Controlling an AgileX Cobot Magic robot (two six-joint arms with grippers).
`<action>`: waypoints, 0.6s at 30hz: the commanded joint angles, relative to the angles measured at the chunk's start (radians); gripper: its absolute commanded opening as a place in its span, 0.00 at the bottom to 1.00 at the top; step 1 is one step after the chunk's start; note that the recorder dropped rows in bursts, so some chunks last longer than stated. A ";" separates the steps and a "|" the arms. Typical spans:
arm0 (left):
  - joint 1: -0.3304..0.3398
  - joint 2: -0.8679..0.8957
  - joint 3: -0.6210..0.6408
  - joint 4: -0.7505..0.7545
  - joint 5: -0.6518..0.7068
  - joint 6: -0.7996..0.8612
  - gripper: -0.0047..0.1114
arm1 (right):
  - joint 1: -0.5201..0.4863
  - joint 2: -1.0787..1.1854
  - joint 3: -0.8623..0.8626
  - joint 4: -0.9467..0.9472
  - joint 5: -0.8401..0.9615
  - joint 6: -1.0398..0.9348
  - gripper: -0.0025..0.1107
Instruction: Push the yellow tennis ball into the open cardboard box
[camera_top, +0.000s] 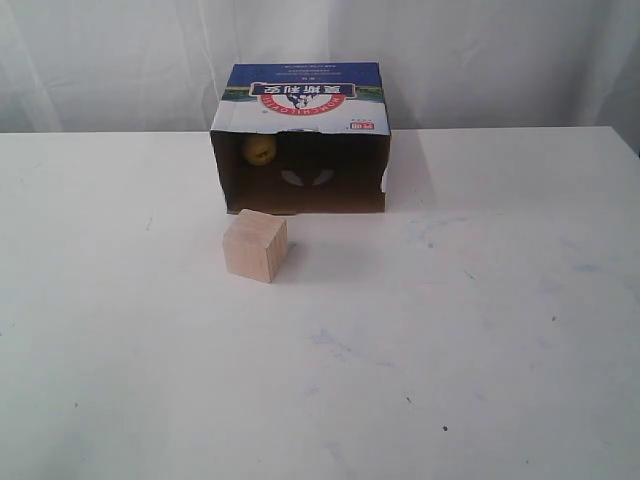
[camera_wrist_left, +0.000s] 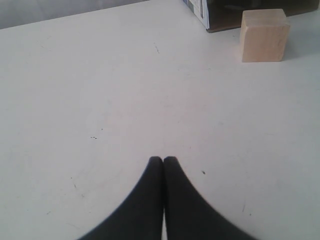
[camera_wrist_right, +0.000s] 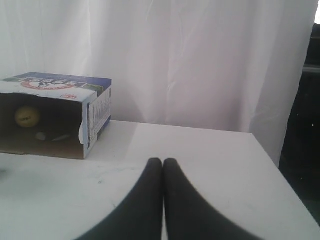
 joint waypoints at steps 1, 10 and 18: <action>0.003 -0.005 0.004 -0.004 -0.001 -0.007 0.04 | -0.003 -0.006 0.004 0.142 -0.004 -0.165 0.02; 0.003 -0.005 0.004 -0.004 -0.001 -0.007 0.04 | -0.003 -0.006 0.004 0.232 0.071 -0.224 0.02; 0.003 -0.005 0.004 -0.004 -0.001 -0.007 0.04 | -0.003 -0.006 0.004 0.235 0.183 -0.221 0.02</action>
